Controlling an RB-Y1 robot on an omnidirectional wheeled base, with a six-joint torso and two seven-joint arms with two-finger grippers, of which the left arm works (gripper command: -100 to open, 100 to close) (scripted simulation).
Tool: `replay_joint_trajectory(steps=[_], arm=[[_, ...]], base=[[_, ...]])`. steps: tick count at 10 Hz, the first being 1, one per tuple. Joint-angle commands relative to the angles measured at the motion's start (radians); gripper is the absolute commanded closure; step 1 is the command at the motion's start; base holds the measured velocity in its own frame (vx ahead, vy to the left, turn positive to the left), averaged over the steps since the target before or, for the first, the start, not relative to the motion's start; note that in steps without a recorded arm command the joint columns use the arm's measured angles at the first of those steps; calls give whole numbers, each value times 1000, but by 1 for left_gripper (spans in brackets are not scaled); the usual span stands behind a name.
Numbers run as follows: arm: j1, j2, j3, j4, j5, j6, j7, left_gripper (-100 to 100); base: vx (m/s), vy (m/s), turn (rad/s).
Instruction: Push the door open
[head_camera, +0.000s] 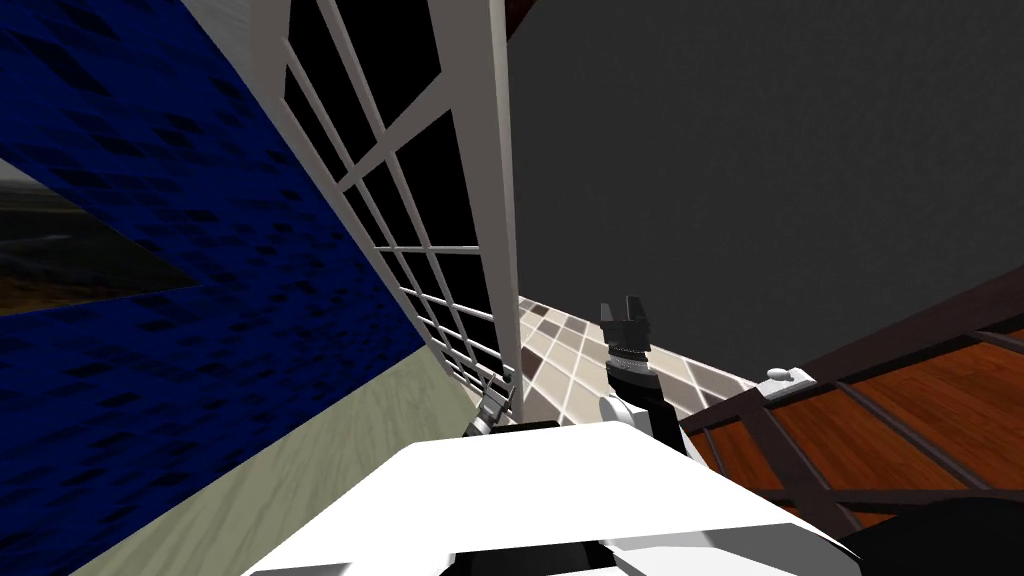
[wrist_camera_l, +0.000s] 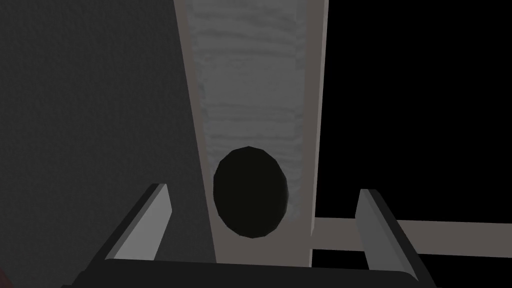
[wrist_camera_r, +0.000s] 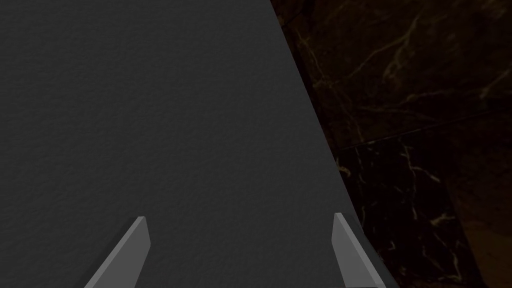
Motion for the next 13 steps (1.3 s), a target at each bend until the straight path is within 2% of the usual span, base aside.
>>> replay_joint_trajectory(steps=[1,6,7,8,9,10,11,12,13], arm=[[1,2,0,0,0,-1,0,100],[1,2,0,0,0,-1,0,100],[11,31,5,-6,9,-5,3,-100],[13,30,6,-7,11,-6,4,-100],[19,17,9,-11,17,-9,7,-100],[23,-5,11,-14,21,-10,8,-100],[20,6,10,-9,19,-11,5,-100],[11,30,13,-6,21,-5,4,-100],[8,34,13,-5,21,-3,4,-100]], base=[[-5,4,-2],[-14,11,-1],[-98,9,107],[-167,39,81],[-194,36,60],[-189,34,72],[-81,17,8],[64,-61,-38],[144,-138,-20]])
